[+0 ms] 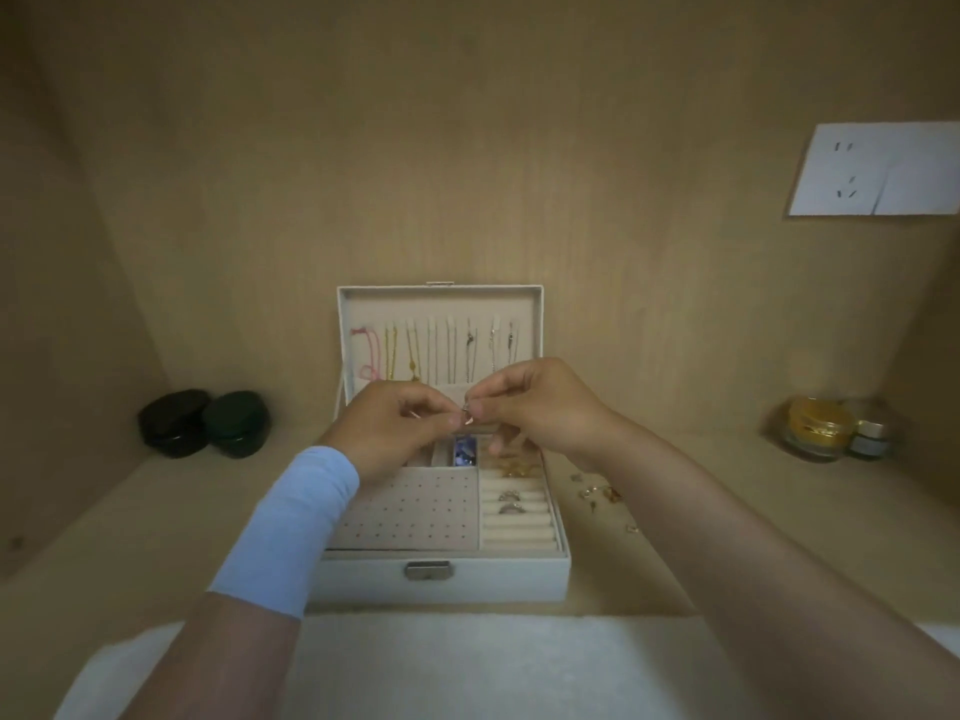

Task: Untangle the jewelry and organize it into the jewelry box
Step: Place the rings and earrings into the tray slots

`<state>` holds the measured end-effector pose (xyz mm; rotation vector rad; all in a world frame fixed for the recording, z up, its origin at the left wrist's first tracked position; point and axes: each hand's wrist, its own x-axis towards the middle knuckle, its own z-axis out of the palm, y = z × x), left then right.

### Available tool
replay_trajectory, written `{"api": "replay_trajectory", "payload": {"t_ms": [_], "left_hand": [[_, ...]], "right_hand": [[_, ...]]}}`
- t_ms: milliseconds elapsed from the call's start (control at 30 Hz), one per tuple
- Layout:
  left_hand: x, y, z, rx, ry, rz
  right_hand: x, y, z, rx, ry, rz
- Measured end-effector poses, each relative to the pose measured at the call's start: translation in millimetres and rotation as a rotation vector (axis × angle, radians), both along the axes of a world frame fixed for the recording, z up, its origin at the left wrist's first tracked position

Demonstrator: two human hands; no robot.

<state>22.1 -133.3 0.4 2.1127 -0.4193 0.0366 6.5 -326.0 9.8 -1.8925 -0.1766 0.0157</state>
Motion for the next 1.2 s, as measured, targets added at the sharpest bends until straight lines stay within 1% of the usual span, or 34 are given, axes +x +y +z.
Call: {"api": "replay_trajectory", "payload": {"t_ms": [133, 233, 333, 467, 633, 800, 867, 933, 1033, 1133, 1200], "left_hand": [[15, 20, -18, 0.166, -0.041, 0.073], [20, 23, -31, 0.285, -0.073, 0.087], [23, 23, -35, 0.314, -0.098, 0.083], [24, 24, -38, 0.333, -0.119, 0.053], [27, 23, -41, 0.358, -0.151, 0.021], [30, 22, -38, 0.524, -0.189, 0.006], [30, 11, -30, 0.487, -0.241, 0.025], [28, -7, -18, 0.401, -0.270, 0.021], [27, -45, -4, 0.308, -0.177, -0.070], [30, -86, -2, 0.386, -0.161, -0.157], [33, -110, -6, 0.499, -0.163, -0.198]], "right_hand": [[25, 22, -4, -0.199, -0.051, -0.008], [42, 29, -11, -0.334, -0.037, 0.010], [52, 34, -17, -0.519, -0.043, 0.061], [61, 37, -20, -0.684, -0.058, 0.097], [65, 28, -18, -0.585, -0.067, 0.098], [55, -16, 0, -0.535, -0.118, -0.033], [48, -43, 4, -0.525, -0.121, -0.090], [42, -68, 2, -0.588, -0.123, -0.138], [34, -94, -13, -0.744, -0.053, -0.150], [27, -105, -35, -0.842, 0.021, -0.087], [23, -107, -47, -0.852, 0.038, -0.088]]}}
